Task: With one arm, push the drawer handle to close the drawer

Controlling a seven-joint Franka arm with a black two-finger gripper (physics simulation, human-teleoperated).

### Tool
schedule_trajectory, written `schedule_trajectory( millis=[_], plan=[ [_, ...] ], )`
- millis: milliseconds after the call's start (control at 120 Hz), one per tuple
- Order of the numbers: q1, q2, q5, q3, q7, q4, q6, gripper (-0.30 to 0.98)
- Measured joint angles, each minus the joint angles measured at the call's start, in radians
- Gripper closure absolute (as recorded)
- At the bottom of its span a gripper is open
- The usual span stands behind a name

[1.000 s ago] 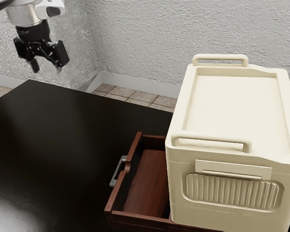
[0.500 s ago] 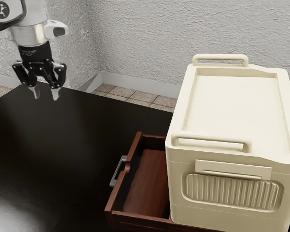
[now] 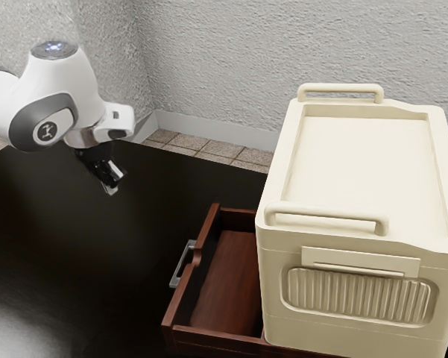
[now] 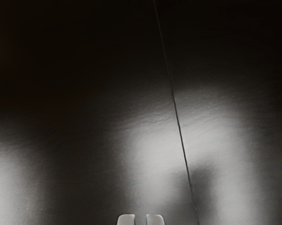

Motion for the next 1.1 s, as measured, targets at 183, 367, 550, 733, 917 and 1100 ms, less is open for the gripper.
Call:
schedule_trajectory(
  millis=[183,367,550,733,917,1100],
  plan=[
    [-0.021,0.04,-0.014,0.004,0.24,-0.055,0.156,0.78],
    [-0.048,0.012,-0.028,0.004,0.42,-0.173,0.274,0.78],
    [-0.075,-0.011,-0.031,0.004,0.553,-0.242,0.348,0.78],
    [-0.108,0.006,-0.033,0.0,0.65,-0.271,0.394,0.79],
    [-0.127,0.053,-0.036,-0.007,0.721,-0.273,0.436,0.79],
    [-0.135,0.028,-0.04,-0.08,0.764,-0.274,0.466,0.79]
  ],
)
